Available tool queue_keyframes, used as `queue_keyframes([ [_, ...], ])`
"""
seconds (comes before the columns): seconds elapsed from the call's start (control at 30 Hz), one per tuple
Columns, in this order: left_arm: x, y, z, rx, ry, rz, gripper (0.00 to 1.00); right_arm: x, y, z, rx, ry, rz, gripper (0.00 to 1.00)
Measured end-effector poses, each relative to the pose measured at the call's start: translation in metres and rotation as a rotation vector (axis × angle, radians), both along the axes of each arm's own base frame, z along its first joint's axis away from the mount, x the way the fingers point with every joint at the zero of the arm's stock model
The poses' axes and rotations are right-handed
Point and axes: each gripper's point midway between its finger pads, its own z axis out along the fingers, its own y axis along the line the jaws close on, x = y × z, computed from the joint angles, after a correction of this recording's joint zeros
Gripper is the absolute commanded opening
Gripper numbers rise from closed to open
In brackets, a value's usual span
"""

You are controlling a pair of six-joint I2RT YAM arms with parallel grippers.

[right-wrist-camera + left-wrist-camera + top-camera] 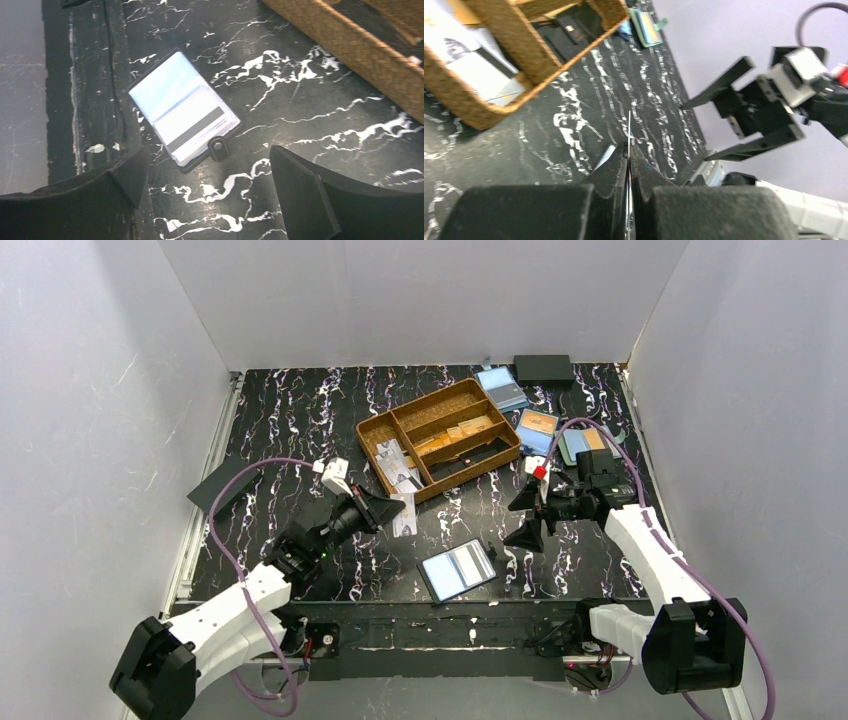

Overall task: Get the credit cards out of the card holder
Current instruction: Place the credit card in the storage box.

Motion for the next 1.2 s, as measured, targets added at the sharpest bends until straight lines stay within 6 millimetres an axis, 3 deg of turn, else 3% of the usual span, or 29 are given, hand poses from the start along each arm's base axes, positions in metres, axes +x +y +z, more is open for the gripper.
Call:
queue_keyframes([
  [0.17,0.026,0.016,-0.025,0.065,0.089,0.068,0.00,0.009,-0.010,0.004,0.004,-0.039,-0.064,0.98],
  [0.37,0.067,0.027,-0.038,0.099,0.170,0.138,0.00,0.015,-0.015,0.006,0.009,-0.044,-0.097,0.98],
  [0.83,0.161,0.017,-0.069,0.128,0.334,0.160,0.00,0.017,-0.018,0.006,0.011,-0.034,-0.116,0.98],
  [1.03,0.185,0.016,-0.084,0.136,0.393,0.205,0.00,0.018,-0.019,0.007,0.011,-0.034,-0.122,0.98],
  [1.1,0.190,0.017,-0.090,0.135,0.423,0.228,0.06,0.018,-0.020,0.007,0.012,-0.034,-0.124,0.98],
  [1.2,0.195,0.016,-0.099,0.133,0.461,0.246,0.24,0.018,-0.020,0.007,0.013,-0.033,-0.128,0.98],
])
